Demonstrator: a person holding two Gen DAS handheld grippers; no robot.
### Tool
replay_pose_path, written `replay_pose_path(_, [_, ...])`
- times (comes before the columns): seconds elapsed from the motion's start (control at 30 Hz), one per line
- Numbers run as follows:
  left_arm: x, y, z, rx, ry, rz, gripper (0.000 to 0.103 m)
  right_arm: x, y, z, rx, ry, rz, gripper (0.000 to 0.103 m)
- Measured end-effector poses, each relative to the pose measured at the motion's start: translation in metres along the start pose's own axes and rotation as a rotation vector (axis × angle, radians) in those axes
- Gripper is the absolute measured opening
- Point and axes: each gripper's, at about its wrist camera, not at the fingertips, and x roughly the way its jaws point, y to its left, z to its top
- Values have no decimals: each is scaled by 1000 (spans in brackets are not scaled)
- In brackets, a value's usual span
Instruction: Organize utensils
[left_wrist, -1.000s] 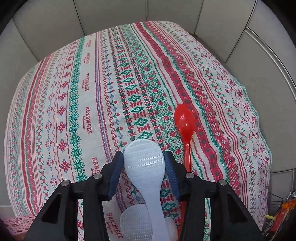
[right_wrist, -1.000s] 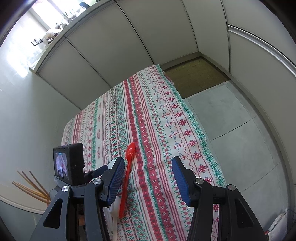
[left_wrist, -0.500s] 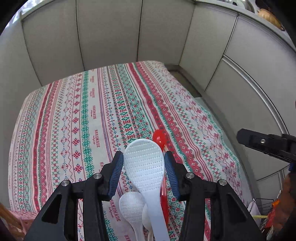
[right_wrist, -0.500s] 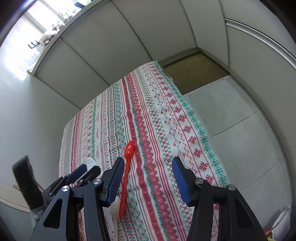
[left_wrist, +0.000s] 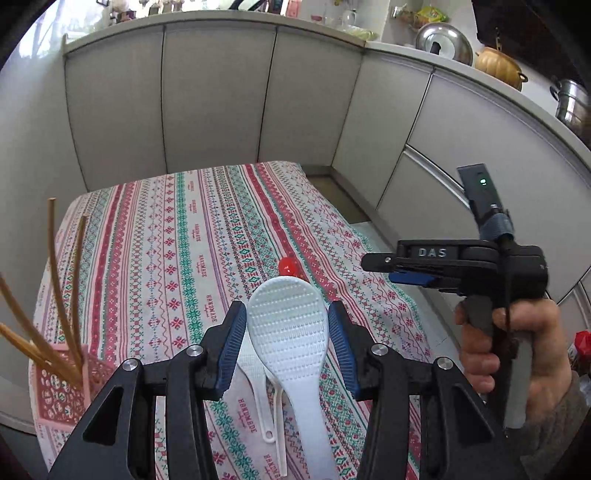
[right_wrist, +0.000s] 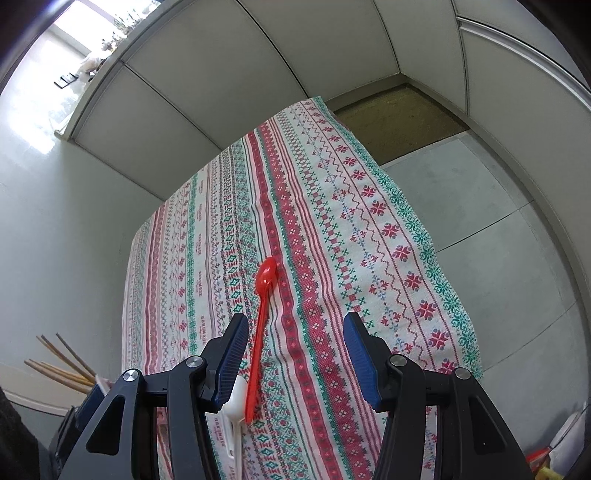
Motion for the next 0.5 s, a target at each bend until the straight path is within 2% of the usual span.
replay_pose_path(0.17, [-46, 8, -13, -16, -67, -11, 48, 16, 14, -5, -36, 33, -22, 54])
replay_pose_path(0.37, [-88, 30, -24, -47, -154, 17, 48, 35, 47, -18, -137, 78, -38, 54])
replay_pose_path(0.5, [-106, 42, -25, -60, -204, 30, 48, 54, 67, -30, -178, 157, 24, 54])
